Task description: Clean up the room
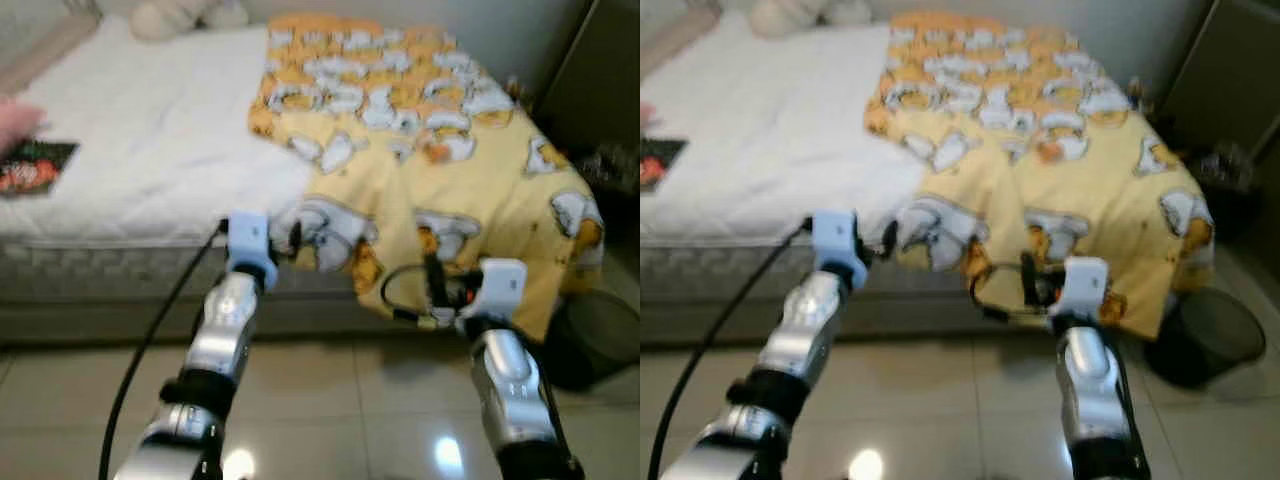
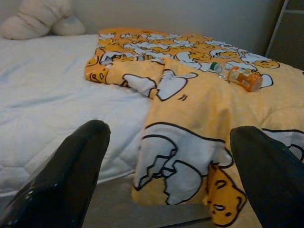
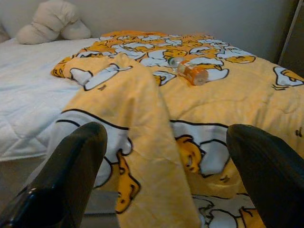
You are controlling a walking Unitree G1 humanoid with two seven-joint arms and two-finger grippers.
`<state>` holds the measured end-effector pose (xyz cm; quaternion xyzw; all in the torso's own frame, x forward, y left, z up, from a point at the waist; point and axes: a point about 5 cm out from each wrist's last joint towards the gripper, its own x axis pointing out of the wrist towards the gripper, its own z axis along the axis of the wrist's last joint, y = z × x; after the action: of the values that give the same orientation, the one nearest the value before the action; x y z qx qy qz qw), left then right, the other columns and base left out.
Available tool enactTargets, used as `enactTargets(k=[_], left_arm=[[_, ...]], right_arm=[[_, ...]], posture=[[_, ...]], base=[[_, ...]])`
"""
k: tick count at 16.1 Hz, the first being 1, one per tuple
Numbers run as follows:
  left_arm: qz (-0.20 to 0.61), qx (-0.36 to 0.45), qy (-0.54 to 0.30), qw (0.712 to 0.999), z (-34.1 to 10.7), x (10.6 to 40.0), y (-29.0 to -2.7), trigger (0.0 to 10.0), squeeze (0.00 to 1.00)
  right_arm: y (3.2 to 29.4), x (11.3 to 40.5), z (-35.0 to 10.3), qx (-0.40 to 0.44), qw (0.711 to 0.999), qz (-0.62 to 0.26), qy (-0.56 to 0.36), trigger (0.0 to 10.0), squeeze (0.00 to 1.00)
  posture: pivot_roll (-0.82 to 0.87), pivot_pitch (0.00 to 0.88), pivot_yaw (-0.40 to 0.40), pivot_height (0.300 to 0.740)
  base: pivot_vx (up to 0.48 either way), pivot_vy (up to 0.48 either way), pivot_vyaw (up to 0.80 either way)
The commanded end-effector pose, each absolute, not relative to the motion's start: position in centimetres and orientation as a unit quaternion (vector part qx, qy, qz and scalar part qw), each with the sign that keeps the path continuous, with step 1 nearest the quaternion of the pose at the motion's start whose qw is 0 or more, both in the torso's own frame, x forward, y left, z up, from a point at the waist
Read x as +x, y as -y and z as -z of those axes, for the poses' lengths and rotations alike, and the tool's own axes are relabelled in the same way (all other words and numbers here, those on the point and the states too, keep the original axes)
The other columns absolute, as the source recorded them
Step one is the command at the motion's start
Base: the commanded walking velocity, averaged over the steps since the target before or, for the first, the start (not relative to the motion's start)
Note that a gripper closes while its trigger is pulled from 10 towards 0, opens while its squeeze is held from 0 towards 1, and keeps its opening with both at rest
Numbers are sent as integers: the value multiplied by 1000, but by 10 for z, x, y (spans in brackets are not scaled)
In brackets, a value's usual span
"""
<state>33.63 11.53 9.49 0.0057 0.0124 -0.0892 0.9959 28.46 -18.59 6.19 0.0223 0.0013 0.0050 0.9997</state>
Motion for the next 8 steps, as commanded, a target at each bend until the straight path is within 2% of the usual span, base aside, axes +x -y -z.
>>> enactTargets(k=[1,2,3,4,5,8], left_arm=[[108,-1,-12,994,-96,336,-102,10000,1000],[112,-2,-3,994,-98,336,-101,10000,1000],[108,7,29,994,-104,335,-102,10000,0],[112,34,28,993,-105,335,-103,10000,0],[105,14,12,994,-102,337,-106,10000,0],[85,-44,4,995,-104,343,-108,10000,0]], right_arm=[[197,282,-59,13,1000,13,-8,10000,1000],[197,282,-58,11,1000,13,-9,10000,1000],[197,282,-56,7,1000,11,-18,10000,1000],[194,283,-57,4,1000,-5,-19,10000,949],[193,284,-57,0,1000,-4,-20,10000,0],[190,290,-57,-5,1000,1,-24,10000,0]], posture=[[-6,0,15,736],[-6,0,15,736],[-8,0,18,736],[-6,0,17,736],[-6,0,17,736],[-2,0,13,736]], base=[[0,-454,0],[0,-458,0],[0,0,0],[0,0,0],[394,-274,0],[469,0,0]])
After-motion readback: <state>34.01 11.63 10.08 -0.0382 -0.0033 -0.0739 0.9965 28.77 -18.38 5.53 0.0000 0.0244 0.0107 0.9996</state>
